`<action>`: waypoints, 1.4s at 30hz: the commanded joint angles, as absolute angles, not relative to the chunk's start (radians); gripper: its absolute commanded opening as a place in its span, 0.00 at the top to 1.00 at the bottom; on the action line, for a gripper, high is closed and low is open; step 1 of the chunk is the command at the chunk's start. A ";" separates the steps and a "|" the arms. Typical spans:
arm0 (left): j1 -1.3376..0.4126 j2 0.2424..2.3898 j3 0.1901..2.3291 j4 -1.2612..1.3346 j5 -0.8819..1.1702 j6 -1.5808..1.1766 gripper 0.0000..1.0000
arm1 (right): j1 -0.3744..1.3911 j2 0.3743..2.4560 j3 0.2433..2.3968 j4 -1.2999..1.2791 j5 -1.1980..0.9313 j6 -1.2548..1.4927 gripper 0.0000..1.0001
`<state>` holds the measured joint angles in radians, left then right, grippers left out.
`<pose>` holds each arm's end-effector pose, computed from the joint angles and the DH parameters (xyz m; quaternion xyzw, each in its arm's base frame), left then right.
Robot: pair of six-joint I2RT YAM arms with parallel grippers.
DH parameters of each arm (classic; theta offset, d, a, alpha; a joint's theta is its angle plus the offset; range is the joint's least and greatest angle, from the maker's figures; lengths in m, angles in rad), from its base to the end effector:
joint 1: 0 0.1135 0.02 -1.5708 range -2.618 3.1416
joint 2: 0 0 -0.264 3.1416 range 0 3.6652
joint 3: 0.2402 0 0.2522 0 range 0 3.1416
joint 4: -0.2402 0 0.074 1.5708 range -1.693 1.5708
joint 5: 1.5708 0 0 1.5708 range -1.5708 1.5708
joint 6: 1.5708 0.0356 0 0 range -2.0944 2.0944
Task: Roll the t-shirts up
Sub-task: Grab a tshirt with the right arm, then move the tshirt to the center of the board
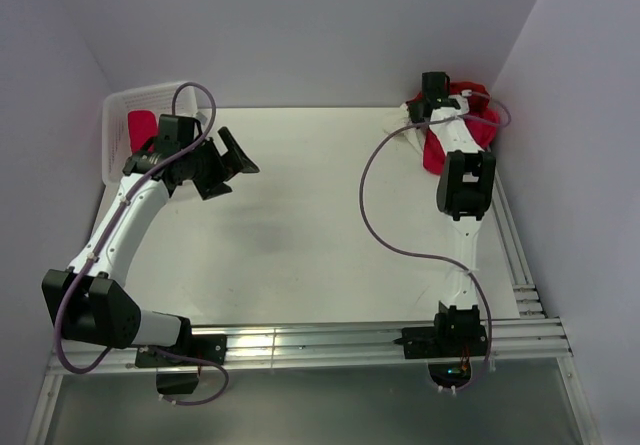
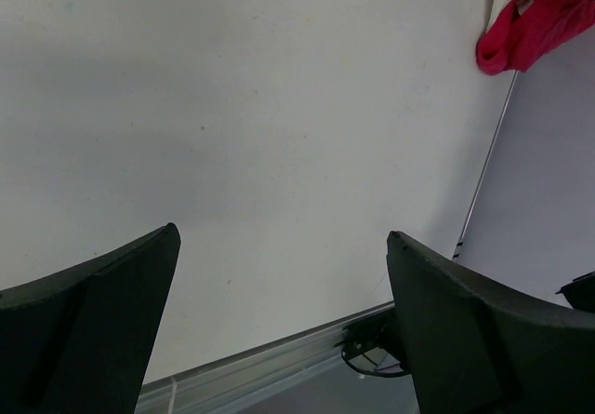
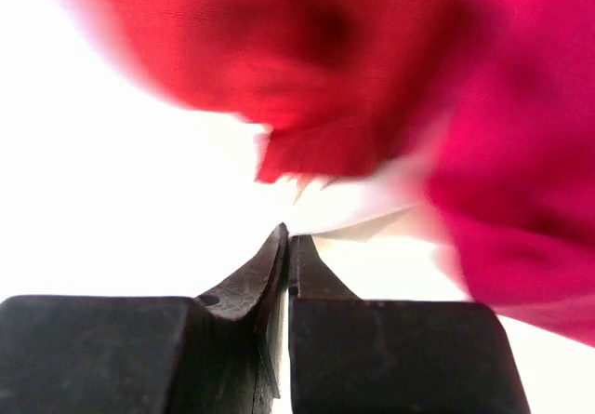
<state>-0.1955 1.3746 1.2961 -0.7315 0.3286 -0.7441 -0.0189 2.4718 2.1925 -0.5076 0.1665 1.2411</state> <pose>0.2839 -0.0679 0.3350 -0.1897 0.8982 -0.3012 0.2579 0.5558 -0.0164 0.1903 0.5683 0.7254 0.1555 0.3559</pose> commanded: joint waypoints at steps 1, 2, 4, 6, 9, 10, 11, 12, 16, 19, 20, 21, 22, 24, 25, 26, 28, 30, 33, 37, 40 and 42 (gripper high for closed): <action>-0.187 1.385 1.333 -0.730 0.313 -0.712 0.01 | -0.037 2.346 2.289 -0.325 0.118 1.259 1.00; -0.187 1.387 1.339 -0.732 0.310 -0.710 0.01 | -0.044 2.323 2.284 -0.278 0.109 1.269 1.00; -0.187 1.393 1.353 -0.730 0.310 -0.707 0.01 | -0.075 2.257 2.273 -0.235 0.072 1.299 1.00; -0.187 1.400 1.367 -0.730 0.313 -0.704 0.01 | -0.113 2.205 2.237 -0.158 0.040 1.321 1.00; -0.187 1.405 1.379 -0.724 0.319 -0.709 0.02 | -0.158 2.094 2.146 -0.013 -0.044 1.368 1.00; -0.187 1.407 1.381 -0.724 0.325 -0.710 0.02 | -0.187 2.042 2.125 0.035 -0.072 1.393 1.00; -0.187 1.407 1.382 -0.718 0.331 -0.713 0.02 | -0.202 2.019 2.111 0.078 -0.112 1.393 1.00; -0.187 1.405 1.381 -0.710 0.333 -0.716 0.02 | -0.218 1.999 2.121 0.096 -0.129 1.385 1.00; -0.187 1.390 1.348 -0.664 0.351 -0.747 0.02 | -0.265 1.902 2.177 0.104 -0.238 1.332 1.00; -0.187 1.371 1.319 -0.620 0.356 -0.778 0.02 | -0.264 1.856 2.223 0.095 -0.380 1.295 1.00; -0.187 1.368 1.313 -0.612 0.356 -0.784 0.02 | -0.259 1.839 2.223 0.112 -0.409 1.292 1.00; -0.187 1.362 1.307 -0.600 0.360 -0.794 0.02 | -0.256 1.821 2.212 0.132 -0.464 1.292 1.00; -0.189 1.361 1.305 -0.595 0.360 -0.799 0.02 | -0.256 1.786 2.200 0.149 -0.485 1.298 1.00; -0.192 1.352 1.301 -0.589 0.356 -0.808 0.02 | -0.256 1.753 2.148 0.204 -0.524 1.331 1.00; -0.193 1.348 1.301 -0.588 0.354 -0.810 0.02 | -0.255 1.740 2.143 0.230 -0.602 1.342 1.00; -0.201 1.345 1.301 -0.586 0.351 -0.811 0.02 | -0.253 1.736 2.179 0.209 -0.648 1.338 1.00; -0.210 1.333 1.305 -0.597 0.339 -0.810 0.02 | -0.236 1.717 2.230 0.110 -0.707 1.263 1.00; -0.216 1.318 1.313 -0.607 0.325 -0.802 0.02 | -0.232 1.668 2.162 0.155 -0.745 1.268 1.00; -0.221 1.292 1.316 -0.627 0.298 -0.799 0.02 | -0.226 1.606 2.082 0.193 -0.854 1.348 1.00; -0.222 1.256 1.319 -0.647 0.265 -0.828 0.02 | -0.073 1.464 1.988 0.008 -0.910 1.185 1.00; -0.222 1.221 1.324 -0.655 0.220 -0.862 0.02 | 0.131 1.361 1.846 -0.162 -0.936 1.042 1.00; -0.222 1.198 1.331 -0.666 0.184 -0.877 0.02 | 0.227 1.306 1.745 -0.244 -0.969 0.959 1.00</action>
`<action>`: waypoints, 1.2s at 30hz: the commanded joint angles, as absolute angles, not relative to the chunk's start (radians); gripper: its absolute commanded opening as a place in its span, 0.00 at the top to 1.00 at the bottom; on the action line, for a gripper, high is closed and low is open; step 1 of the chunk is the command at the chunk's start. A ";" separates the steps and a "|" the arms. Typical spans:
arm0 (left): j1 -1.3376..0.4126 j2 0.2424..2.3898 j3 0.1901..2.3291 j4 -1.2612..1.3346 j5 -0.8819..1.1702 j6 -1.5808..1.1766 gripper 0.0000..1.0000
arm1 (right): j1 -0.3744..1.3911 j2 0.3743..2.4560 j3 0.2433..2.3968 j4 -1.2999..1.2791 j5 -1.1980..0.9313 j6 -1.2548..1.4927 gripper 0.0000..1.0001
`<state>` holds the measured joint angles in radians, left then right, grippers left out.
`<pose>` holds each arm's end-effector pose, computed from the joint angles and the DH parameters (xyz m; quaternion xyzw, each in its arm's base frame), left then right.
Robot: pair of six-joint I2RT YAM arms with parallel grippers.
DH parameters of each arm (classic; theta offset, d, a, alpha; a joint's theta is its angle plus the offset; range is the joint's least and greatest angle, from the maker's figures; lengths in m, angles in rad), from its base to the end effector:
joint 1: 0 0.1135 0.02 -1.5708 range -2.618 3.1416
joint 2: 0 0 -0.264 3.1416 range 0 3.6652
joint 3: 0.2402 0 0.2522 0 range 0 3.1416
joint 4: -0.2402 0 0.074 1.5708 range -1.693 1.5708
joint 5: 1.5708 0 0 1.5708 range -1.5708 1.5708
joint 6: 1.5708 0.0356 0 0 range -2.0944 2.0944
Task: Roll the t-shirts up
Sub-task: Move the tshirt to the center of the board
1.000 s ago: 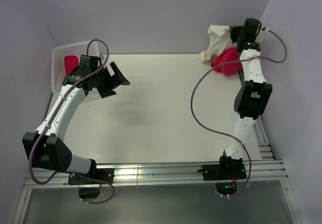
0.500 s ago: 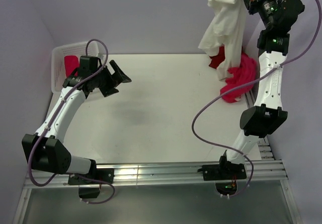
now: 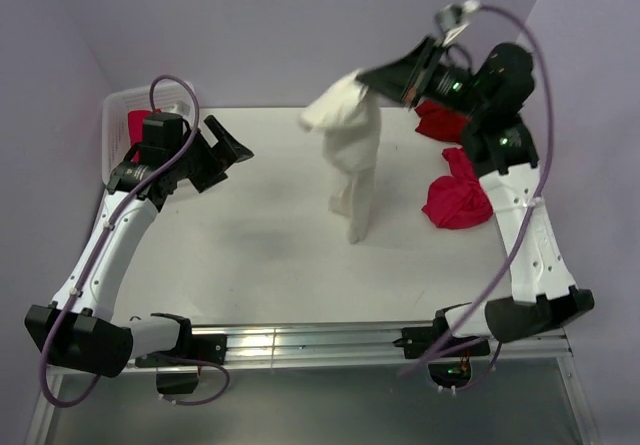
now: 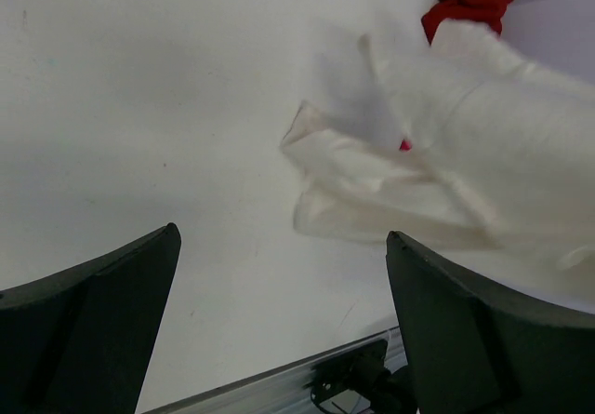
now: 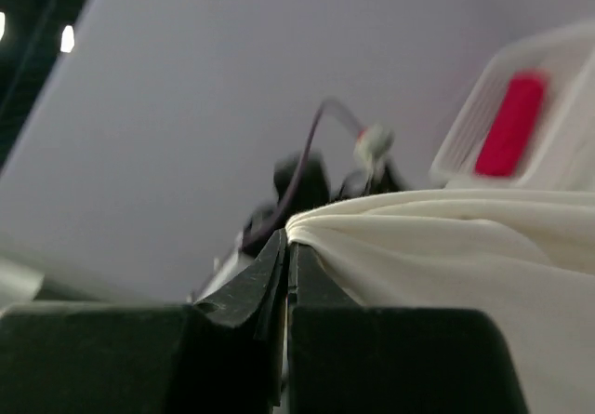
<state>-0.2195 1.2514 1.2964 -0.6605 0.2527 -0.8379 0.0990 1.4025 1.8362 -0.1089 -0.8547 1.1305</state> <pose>0.2593 -0.0670 0.3725 -0.2129 0.8568 -0.3267 0.3373 0.2612 0.0529 0.5622 -0.0309 0.6279 0.6238 0.4643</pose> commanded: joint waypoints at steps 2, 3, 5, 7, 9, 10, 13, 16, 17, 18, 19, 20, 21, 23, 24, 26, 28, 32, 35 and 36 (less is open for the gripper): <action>-0.222 1.189 1.339 -0.667 0.167 -0.887 0.02 | 0.305 1.205 1.545 -0.322 -0.980 0.908 0.88; -0.222 1.184 1.341 -0.664 0.164 -0.888 0.02 | 0.307 1.130 1.473 -0.342 -0.979 0.872 0.66; -0.222 1.183 1.342 -0.667 0.169 -0.891 0.02 | 0.278 1.056 1.339 -0.525 -0.890 0.801 0.21; -0.222 1.184 1.333 -0.666 0.184 -0.891 0.02 | 0.134 0.961 1.239 -0.604 -0.775 0.736 0.09; -0.224 1.181 1.304 -0.657 0.207 -0.894 0.02 | -0.046 0.937 1.212 -0.727 -0.654 0.698 0.11; -0.225 1.183 1.290 -0.637 0.219 -0.894 0.02 | -0.057 0.954 1.241 -0.788 -0.420 0.677 0.17; -0.245 1.201 1.253 -0.623 0.251 -0.897 0.02 | -0.063 1.015 1.215 -0.943 -0.057 0.732 0.20; -0.279 1.233 1.241 -0.624 0.253 -0.888 0.02 | -0.090 1.037 1.136 -0.940 0.164 0.813 0.48; -0.291 1.239 1.233 -0.624 0.253 -0.885 0.02 | -0.098 1.060 1.099 -0.907 0.261 0.848 0.62; -0.291 1.244 1.227 -0.623 0.255 -0.885 0.02 | -0.106 1.080 1.098 -0.899 0.291 0.868 0.62; -0.293 1.244 1.221 -0.618 0.262 -0.885 0.02 | -0.120 1.106 1.066 -0.890 0.313 0.888 0.65; -0.293 1.250 1.213 -0.612 0.265 -0.879 0.02 | -0.129 1.133 1.049 -0.876 0.334 0.908 0.67; -0.293 1.253 1.212 -0.614 0.264 -0.876 0.02 | -0.138 1.187 1.028 -0.868 0.348 0.973 0.69; -0.293 1.275 1.216 -0.624 0.270 -0.858 0.02 | -0.182 1.263 0.939 -0.786 0.300 1.047 0.77; -0.293 1.284 1.219 -0.629 0.270 -0.851 0.02 | -0.205 1.294 0.910 -0.747 0.270 1.061 0.83; -0.293 1.305 1.230 -0.643 0.276 -0.835 0.02 | -0.251 1.363 0.871 -0.654 0.232 1.080 0.86; -0.293 1.313 1.227 -0.646 0.284 -0.831 0.02 | -0.258 1.498 0.926 -0.634 0.235 1.106 0.87; -0.291 1.315 1.212 -0.637 0.304 -0.821 0.02 | -0.258 1.786 1.098 -0.673 0.281 1.185 0.89; -0.290 1.325 1.229 -0.672 0.288 -0.783 0.02 | -0.259 1.914 1.300 -0.728 0.311 1.203 0.90; -0.290 1.328 1.235 -0.683 0.278 -0.773 0.01 | -0.256 1.984 1.360 -0.742 0.317 1.212 0.90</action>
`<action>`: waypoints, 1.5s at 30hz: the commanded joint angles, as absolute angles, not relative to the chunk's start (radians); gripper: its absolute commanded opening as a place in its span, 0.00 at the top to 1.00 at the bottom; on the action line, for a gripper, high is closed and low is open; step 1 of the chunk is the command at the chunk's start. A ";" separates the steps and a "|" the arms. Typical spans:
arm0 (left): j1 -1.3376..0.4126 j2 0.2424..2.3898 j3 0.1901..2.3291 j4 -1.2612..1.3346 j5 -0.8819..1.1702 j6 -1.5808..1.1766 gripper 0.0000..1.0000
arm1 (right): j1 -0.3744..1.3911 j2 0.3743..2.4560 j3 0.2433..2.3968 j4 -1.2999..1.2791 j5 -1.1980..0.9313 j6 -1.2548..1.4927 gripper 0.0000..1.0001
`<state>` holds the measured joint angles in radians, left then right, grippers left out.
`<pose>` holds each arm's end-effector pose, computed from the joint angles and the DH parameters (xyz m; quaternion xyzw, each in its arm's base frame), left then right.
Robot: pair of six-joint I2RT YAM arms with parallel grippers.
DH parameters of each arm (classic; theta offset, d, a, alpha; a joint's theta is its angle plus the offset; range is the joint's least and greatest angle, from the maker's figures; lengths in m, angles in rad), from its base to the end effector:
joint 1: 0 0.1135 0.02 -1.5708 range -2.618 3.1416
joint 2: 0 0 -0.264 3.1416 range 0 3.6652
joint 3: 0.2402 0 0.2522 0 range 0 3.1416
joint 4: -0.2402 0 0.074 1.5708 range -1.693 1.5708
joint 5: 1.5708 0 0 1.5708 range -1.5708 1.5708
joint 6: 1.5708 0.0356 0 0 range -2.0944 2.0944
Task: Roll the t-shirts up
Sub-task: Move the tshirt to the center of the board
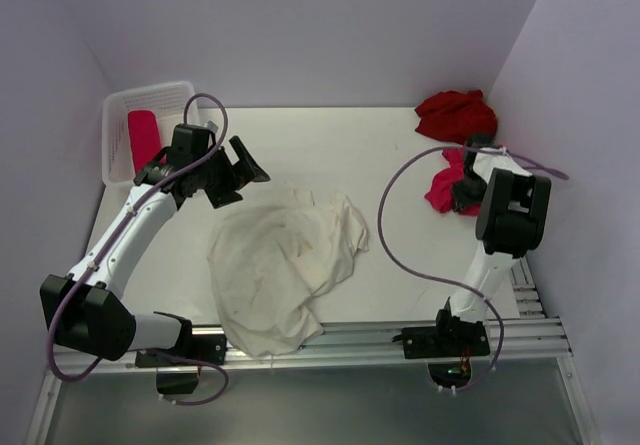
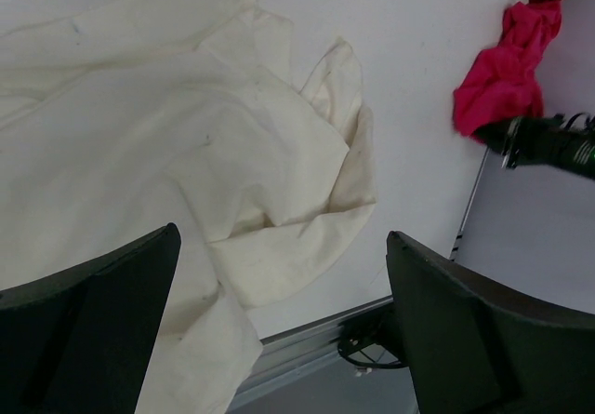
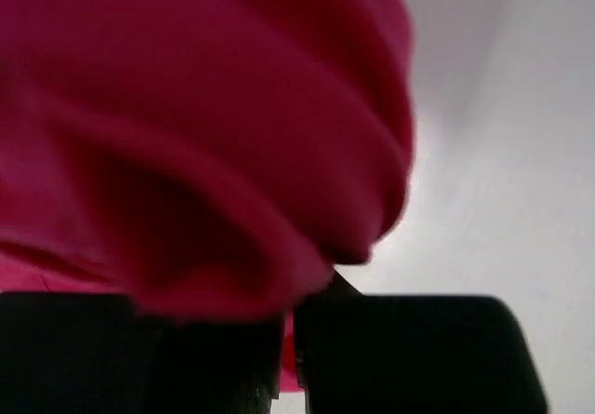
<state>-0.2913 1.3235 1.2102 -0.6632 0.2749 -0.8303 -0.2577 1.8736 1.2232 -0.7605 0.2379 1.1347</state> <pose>0.2681 -0.0905 0.3255 -0.1921 0.8946 -0.3108 0.2573 0.3337 -0.0966 0.1577 0.6420 0.7533 -0.0734 0.1220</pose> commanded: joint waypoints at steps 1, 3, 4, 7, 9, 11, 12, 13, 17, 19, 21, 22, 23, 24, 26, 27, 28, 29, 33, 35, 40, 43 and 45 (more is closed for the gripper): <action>-0.284 1.331 1.241 -0.704 0.266 -0.764 0.01 | -0.249 2.024 1.494 -0.759 0.330 1.213 0.91; -0.278 1.338 1.252 -0.710 0.258 -0.743 0.01 | -0.247 2.176 1.752 -0.854 0.336 1.218 0.91; -0.269 1.339 1.250 -0.712 0.264 -0.739 0.01 | -0.248 2.236 1.852 -0.892 0.334 1.215 0.91; -0.241 1.348 1.226 -0.707 0.287 -0.729 0.01 | -0.249 2.481 2.280 -1.053 0.347 1.245 0.90; -0.229 1.361 1.216 -0.710 0.294 -0.721 0.01 | -0.250 2.600 2.443 -0.982 0.272 1.207 0.96; -0.207 1.368 1.213 -0.719 0.295 -0.710 0.01 | -0.255 2.605 2.421 -0.805 0.226 1.283 0.96; -0.204 1.370 1.213 -0.724 0.293 -0.707 0.01 | -0.256 2.590 2.325 -0.713 0.200 1.305 0.96; -0.199 1.371 1.212 -0.724 0.291 -0.703 0.01 | -0.256 2.574 2.280 -0.621 0.198 1.324 0.96; -0.199 1.379 1.218 -0.723 0.293 -0.703 0.01 | -0.249 2.589 2.288 -0.171 0.065 1.255 0.78; -0.199 1.376 1.220 -0.706 0.304 -0.709 0.01 | -0.238 2.585 2.368 -0.112 -0.019 1.212 0.59; -0.199 1.365 1.218 -0.692 0.313 -0.722 0.01 | -0.233 2.504 2.306 -0.053 -0.079 1.195 0.40; -0.199 1.361 1.216 -0.680 0.316 -0.727 0.01 | -0.233 2.461 2.272 -0.037 -0.128 1.190 0.34; -0.199 1.348 1.216 -0.677 0.322 -0.736 0.01 | -0.233 2.371 2.237 -0.049 -0.153 1.183 0.31; -0.199 1.344 1.216 -0.673 0.327 -0.739 0.01 | -0.230 2.321 2.162 -0.057 -0.184 1.169 0.29; -0.202 1.328 1.212 -0.672 0.342 -0.747 0.00 | -0.219 2.161 2.077 -0.138 -0.261 1.105 0.29; -0.207 1.324 1.210 -0.678 0.341 -0.750 0.00 | -0.210 2.104 1.993 -0.175 -0.282 1.071 0.28; -0.213 1.312 1.206 -0.681 0.338 -0.755 0.01 | -0.186 2.047 1.950 -0.254 -0.304 1.033 0.27; -0.218 1.304 1.200 -0.686 0.337 -0.756 0.01 | -0.169 1.943 1.912 -0.308 -0.308 0.956 0.27; -0.242 1.261 1.177 -0.707 0.330 -0.778 0.00 | -0.069 1.722 1.714 -0.590 -0.324 0.778 0.22; -0.247 1.230 1.163 -0.719 0.319 -0.793 0.01 | 0.031 1.581 1.610 -0.679 -0.321 0.709 0.26; -0.245 1.157 1.144 -0.761 0.292 -0.844 0.00 | 0.286 1.285 1.268 -0.764 -0.297 0.666 0.26; -0.235 1.120 1.140 -0.799 0.247 -0.889 0.01 | 0.435 1.148 1.109 -0.761 -0.330 0.631 0.25; -0.230 1.098 1.125 -0.795 0.261 -0.916 0.00 | 0.573 1.091 1.004 -0.758 -0.308 0.626 0.25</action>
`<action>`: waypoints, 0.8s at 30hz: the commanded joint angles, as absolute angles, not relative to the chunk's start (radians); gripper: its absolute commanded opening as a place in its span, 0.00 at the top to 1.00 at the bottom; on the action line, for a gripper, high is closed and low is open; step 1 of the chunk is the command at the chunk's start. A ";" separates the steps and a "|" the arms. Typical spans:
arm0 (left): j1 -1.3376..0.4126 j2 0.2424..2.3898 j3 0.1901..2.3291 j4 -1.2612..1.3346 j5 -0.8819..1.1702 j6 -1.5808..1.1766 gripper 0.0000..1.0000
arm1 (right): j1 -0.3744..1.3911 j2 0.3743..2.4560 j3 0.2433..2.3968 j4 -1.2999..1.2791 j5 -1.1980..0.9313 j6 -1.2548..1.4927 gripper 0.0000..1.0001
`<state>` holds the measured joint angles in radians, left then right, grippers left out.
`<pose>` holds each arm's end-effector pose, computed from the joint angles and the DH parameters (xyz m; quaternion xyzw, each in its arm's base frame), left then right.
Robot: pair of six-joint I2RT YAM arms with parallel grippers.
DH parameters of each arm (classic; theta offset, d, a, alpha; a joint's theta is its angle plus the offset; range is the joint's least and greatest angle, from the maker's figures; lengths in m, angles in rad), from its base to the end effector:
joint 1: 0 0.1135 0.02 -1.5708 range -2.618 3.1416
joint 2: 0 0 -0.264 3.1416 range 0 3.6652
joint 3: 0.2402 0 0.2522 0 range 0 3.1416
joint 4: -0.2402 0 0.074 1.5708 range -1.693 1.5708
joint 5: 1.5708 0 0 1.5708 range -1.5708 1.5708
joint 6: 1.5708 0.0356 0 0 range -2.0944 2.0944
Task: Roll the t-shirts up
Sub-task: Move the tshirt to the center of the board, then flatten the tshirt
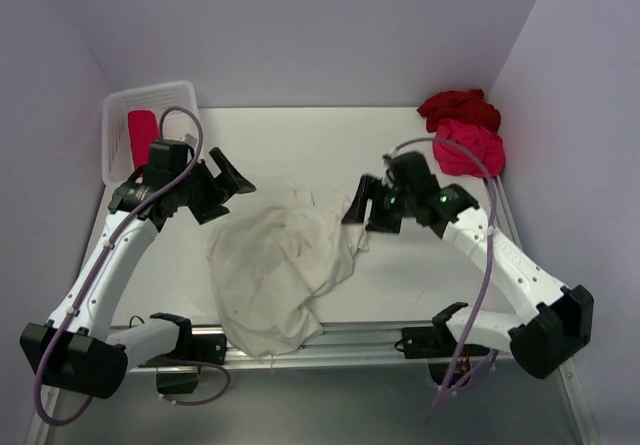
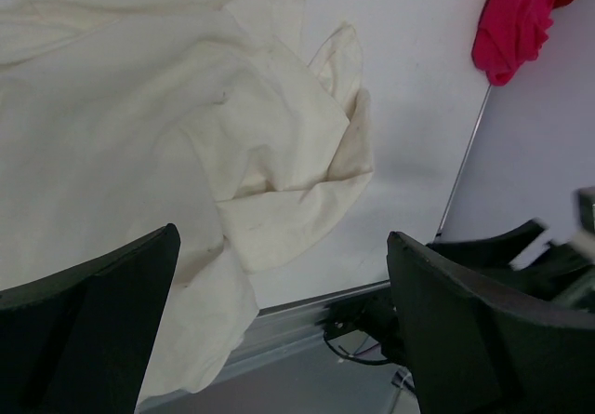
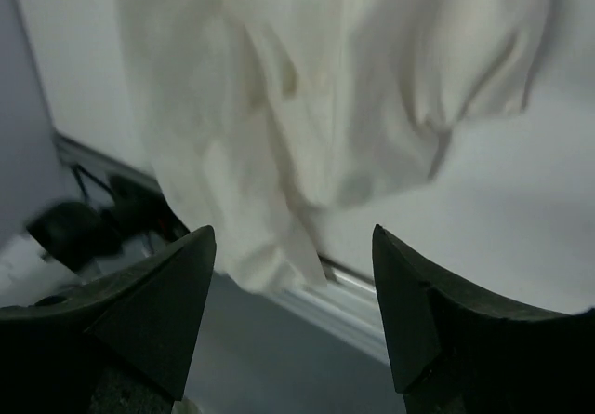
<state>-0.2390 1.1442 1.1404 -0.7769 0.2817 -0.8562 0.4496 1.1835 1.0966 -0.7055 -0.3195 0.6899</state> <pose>0.2239 -0.0647 0.3368 -0.2261 0.8871 -0.3090 0.2579 0.2160 0.1166 0.3197 0.0496 0.9141 0.3260 0.2361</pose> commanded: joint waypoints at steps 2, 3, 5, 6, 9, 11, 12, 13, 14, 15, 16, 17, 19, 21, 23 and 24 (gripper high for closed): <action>-0.230 1.066 1.106 -0.740 0.302 -0.945 0.00 | 0.649 1.036 0.938 -0.752 -0.270 0.666 0.24; -0.233 1.059 1.085 -0.721 0.326 -0.954 0.00 | 0.708 1.023 0.872 -0.738 -0.261 0.681 0.24; -0.241 1.069 1.068 -0.753 0.333 -0.979 0.00 | 0.741 1.015 0.815 -0.723 -0.203 0.718 0.23; -0.244 1.077 1.036 -0.761 0.337 -0.988 0.01 | 0.747 1.019 0.801 -0.709 -0.187 0.719 0.23; -0.271 1.065 0.944 -0.703 0.368 -1.043 0.01 | 0.749 1.063 0.790 -0.649 -0.107 0.727 0.21; -0.316 1.045 0.899 -0.657 0.364 -1.068 0.00 | 0.746 1.138 0.799 -0.597 -0.080 0.726 0.18; -0.331 1.046 0.856 -0.647 0.365 -1.089 0.00 | 0.746 1.175 0.807 -0.574 -0.089 0.718 0.18; -0.345 1.060 0.838 -0.647 0.365 -1.097 0.00 | 0.744 1.256 0.824 -0.563 -0.081 0.715 0.18; -0.362 1.071 0.822 -0.650 0.353 -1.103 0.00 | 0.744 1.296 0.856 -0.555 -0.081 0.710 0.18; -0.397 1.080 0.798 -0.663 0.341 -1.117 0.00 | 0.744 1.331 0.870 -0.540 -0.083 0.706 0.18; -0.417 1.091 0.787 -0.666 0.330 -1.124 0.01 | 0.742 1.382 0.882 -0.513 -0.075 0.700 0.18; -0.437 1.091 0.776 -0.666 0.313 -1.132 0.00 | 0.744 1.399 0.902 -0.499 -0.060 0.701 0.22; -0.477 1.078 0.762 -0.686 0.289 -1.150 0.01 | 0.736 1.451 0.925 -0.482 -0.035 0.699 0.40; -0.486 1.068 0.768 -0.709 0.265 -1.143 0.00 | 0.695 1.480 0.971 -0.497 -0.032 0.703 0.93; -0.486 1.072 0.794 -0.732 0.230 -1.125 0.01 | 0.649 1.465 0.997 -0.506 -0.043 0.707 1.00; -0.486 1.087 0.833 -0.744 0.219 -1.099 0.01 | 0.584 1.427 0.997 -0.512 -0.032 0.722 1.00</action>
<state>-0.4850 1.0901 0.7597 -0.7238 0.2878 -1.1191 0.6857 1.4902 0.9295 -0.5468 -0.0875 0.7101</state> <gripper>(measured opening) 0.995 0.020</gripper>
